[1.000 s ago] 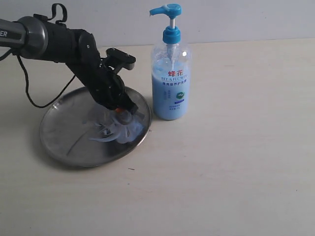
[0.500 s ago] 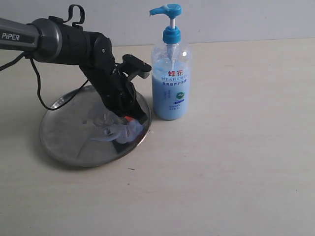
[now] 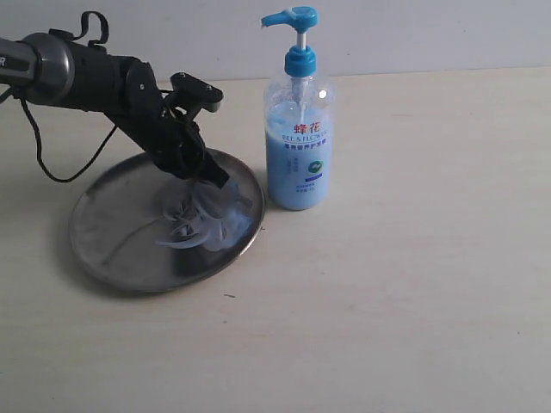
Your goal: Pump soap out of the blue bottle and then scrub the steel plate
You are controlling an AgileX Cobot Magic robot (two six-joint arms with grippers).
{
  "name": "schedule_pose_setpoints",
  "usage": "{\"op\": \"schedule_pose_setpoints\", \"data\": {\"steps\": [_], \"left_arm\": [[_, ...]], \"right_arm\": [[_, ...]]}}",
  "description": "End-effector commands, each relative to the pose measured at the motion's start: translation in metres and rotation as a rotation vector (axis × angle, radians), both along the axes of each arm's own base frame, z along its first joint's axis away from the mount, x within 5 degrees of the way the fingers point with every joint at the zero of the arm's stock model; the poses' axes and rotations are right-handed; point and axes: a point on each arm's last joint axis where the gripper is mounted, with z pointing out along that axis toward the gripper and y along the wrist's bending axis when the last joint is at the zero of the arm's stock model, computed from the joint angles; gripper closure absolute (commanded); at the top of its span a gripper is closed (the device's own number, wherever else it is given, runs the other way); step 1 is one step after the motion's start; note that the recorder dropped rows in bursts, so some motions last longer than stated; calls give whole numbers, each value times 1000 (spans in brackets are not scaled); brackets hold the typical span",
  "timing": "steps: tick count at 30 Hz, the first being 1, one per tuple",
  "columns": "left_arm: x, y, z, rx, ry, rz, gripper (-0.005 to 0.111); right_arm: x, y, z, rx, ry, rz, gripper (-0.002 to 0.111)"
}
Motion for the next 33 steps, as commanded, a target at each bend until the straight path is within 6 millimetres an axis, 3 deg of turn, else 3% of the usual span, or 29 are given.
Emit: {"op": "schedule_pose_setpoints", "data": {"steps": [1,5,9,14,33], "left_arm": [[-12,10,-23,72,139,-6,107],[-26,4,-24,109,239,-38,107],[-45,-16,-25,149,320,-108,107],[-55,-27,-25,159,347,-139,107],[-43,-29,-25,141,223,-147,107]], "right_arm": [[0,0,0,1,-9,3,108],[0,0,0,1,-9,3,108],[-1,0,-1,-2,-4,4,108],[-1,0,-1,-2,-4,4,108],[-1,0,-1,-5,3,5,108]]}}
